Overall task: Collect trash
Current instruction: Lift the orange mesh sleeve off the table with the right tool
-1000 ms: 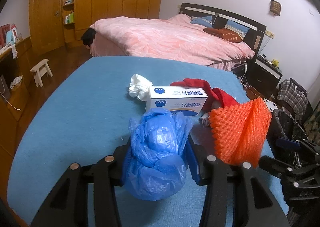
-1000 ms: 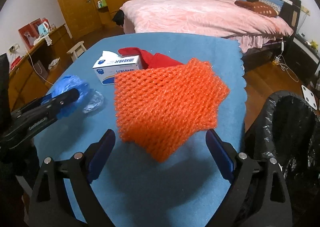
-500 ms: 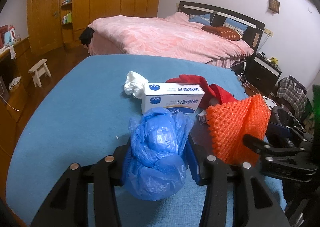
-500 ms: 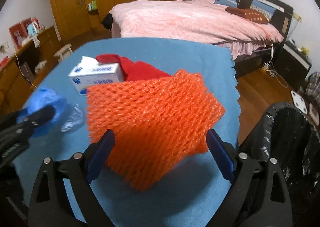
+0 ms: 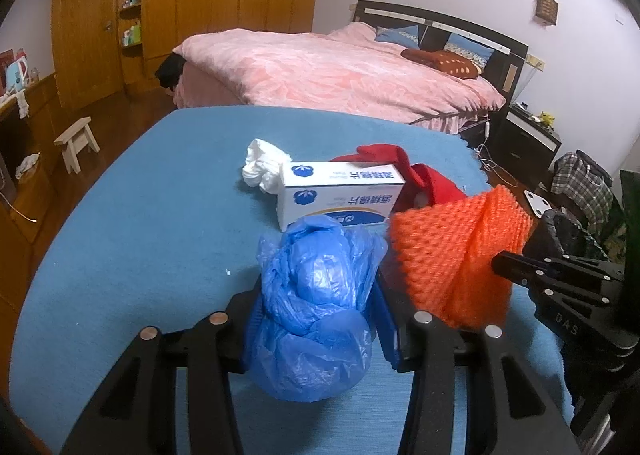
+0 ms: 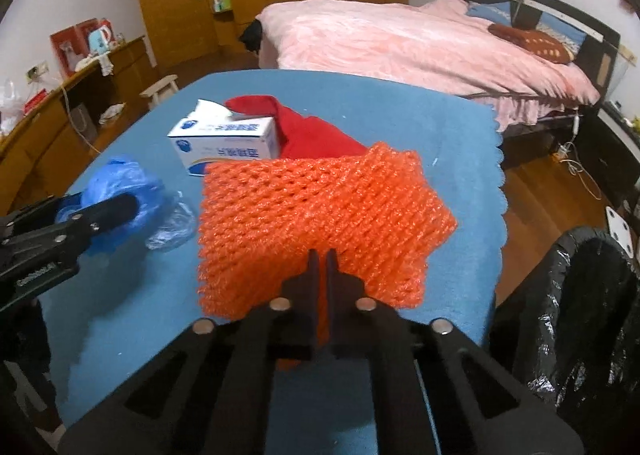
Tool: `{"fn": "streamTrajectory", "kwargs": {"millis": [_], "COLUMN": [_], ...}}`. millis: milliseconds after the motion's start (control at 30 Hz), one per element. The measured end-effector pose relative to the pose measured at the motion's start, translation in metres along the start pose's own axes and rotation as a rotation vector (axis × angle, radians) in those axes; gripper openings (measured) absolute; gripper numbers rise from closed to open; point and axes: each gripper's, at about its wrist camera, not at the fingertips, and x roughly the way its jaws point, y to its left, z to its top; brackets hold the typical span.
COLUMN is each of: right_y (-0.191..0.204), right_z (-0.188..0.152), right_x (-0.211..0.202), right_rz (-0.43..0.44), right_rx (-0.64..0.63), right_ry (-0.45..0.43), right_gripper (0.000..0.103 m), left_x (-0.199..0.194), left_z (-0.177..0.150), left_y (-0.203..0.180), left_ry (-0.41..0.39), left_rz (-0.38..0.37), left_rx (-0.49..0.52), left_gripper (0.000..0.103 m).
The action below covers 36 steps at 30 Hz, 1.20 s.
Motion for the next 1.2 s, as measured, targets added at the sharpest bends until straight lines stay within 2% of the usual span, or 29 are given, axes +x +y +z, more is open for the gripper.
{"fn": "streamTrajectory", "kwargs": {"millis": [167, 200, 267, 333, 367, 600, 667, 767, 833, 867, 900, 967, 1033, 1200], "right_y": [0.004, 0.004, 0.004, 0.005, 0.005, 0.013, 0.014, 0.014, 0.011, 0.011, 0.011, 0.012, 0.013, 0.018], "right_z": [0.002, 0.004, 0.007, 0.009, 0.010, 0.012, 0.010, 0.006, 0.005, 0.005, 0.004, 0.003, 0.002, 0.005], "right_x": [-0.010, -0.012, -0.011, -0.010, -0.009, 0.016, 0.023, 0.025, 0.020, 0.018, 0.015, 0.011, 0.005, -0.013], "right_rz": [0.024, 0.022, 0.028, 0.014, -0.005, -0.045, -0.063, -0.078, -0.062, -0.057, -0.041, -0.024, -0.009, 0.042], "right_rx": [0.001, 0.006, 0.019, 0.046, 0.060, 0.098, 0.098, 0.091, 0.092, 0.084, 0.070, 0.039, 0.024, -0.003], "right_ry": [-0.027, -0.030, -0.025, -0.028, -0.030, 0.016, 0.036, 0.032, 0.024, 0.023, 0.022, 0.025, 0.016, -0.012], "right_gripper": [0.000, 0.003, 0.016, 0.060, 0.066, 0.079, 0.079, 0.068, 0.053, 0.050, 0.039, 0.029, 0.011, 0.009], "left_x": [-0.002, -0.002, -0.002, -0.002, -0.002, -0.001, 0.000, 0.000, 0.001, 0.001, 0.002, 0.001, 0.000, -0.003], "left_z": [0.002, 0.002, 0.002, 0.003, 0.003, 0.002, 0.002, 0.002, 0.001, 0.000, -0.001, -0.001, 0.000, 0.000], "left_y": [-0.003, -0.003, -0.003, -0.003, -0.003, 0.002, 0.002, 0.004, 0.004, 0.004, 0.004, 0.002, -0.001, -0.007], "left_ry": [-0.007, -0.008, -0.008, -0.009, -0.009, 0.001, 0.002, 0.001, 0.002, 0.002, 0.002, 0.001, -0.001, -0.006], "left_rz": [-0.005, -0.004, -0.004, -0.004, -0.004, -0.001, 0.001, 0.002, 0.003, 0.002, 0.001, -0.002, -0.005, -0.009], "left_rx": [0.009, 0.009, 0.008, 0.009, 0.009, -0.006, -0.013, -0.020, -0.021, -0.021, -0.023, -0.022, -0.017, -0.005], "left_gripper": [0.047, 0.047, 0.047, 0.047, 0.047, 0.047, 0.047, 0.047, 0.047, 0.047, 0.047, 0.047, 0.047, 0.047]}}
